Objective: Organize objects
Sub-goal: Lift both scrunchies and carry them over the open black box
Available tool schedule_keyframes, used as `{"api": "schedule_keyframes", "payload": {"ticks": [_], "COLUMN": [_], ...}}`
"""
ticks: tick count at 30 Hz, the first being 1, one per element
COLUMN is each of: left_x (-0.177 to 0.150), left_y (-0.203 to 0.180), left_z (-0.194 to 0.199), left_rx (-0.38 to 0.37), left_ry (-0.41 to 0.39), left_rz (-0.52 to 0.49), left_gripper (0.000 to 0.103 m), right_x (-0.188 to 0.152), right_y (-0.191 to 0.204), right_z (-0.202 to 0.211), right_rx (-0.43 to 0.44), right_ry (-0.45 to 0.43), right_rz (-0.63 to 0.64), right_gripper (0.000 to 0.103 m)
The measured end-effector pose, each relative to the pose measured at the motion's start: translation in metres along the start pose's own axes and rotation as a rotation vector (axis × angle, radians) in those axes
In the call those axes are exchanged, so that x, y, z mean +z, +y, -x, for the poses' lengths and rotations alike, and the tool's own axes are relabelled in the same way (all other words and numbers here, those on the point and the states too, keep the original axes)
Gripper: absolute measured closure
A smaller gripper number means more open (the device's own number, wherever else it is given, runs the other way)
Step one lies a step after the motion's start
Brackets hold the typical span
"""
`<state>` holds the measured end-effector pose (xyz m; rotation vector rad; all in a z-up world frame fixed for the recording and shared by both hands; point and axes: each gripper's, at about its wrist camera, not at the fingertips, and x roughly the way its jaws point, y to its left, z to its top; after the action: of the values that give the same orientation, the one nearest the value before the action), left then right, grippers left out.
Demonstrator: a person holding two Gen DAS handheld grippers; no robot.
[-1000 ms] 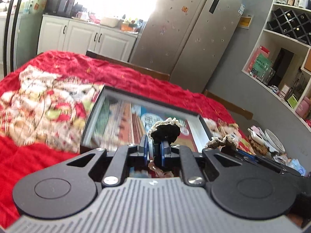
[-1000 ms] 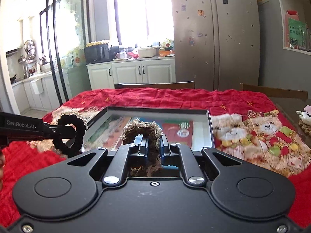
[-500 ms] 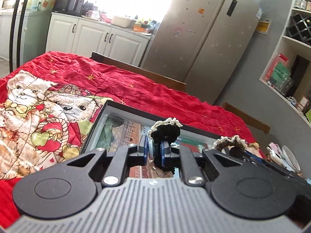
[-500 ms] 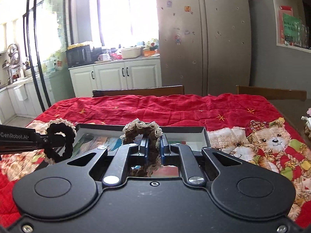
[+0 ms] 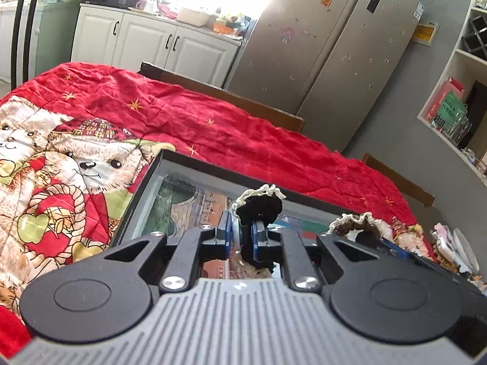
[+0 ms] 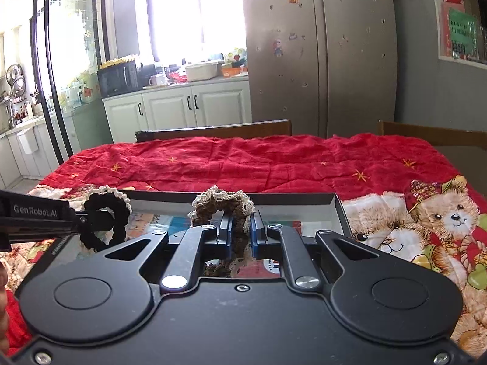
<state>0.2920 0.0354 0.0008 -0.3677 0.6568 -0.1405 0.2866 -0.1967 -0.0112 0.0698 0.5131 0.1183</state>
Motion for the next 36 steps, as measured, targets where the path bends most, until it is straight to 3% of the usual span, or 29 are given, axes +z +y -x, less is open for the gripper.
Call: {"api": "schedule_keyframes", "payload": {"ticks": [8,36], "left_x": [-0.004,-0.009], "left_y": [0.001,0.002], "left_z": [-0.02,-0.037], "left_rx": [0.036,0.082], "left_ry": [0.024,0.052], "left_rz": [-0.037,-0.085], "left_gripper": [0.087,0.086], "right_x": [-0.004,-0.007], "right_y": [-0.012,-0.012], "right_z": [-0.024,-0.039], "right_rx": [0.003,-0.001], "right_ry": [0.056,0.118], "right_rz": [-0.024,-0.033], "right_gripper": [0.092,0.092]}}
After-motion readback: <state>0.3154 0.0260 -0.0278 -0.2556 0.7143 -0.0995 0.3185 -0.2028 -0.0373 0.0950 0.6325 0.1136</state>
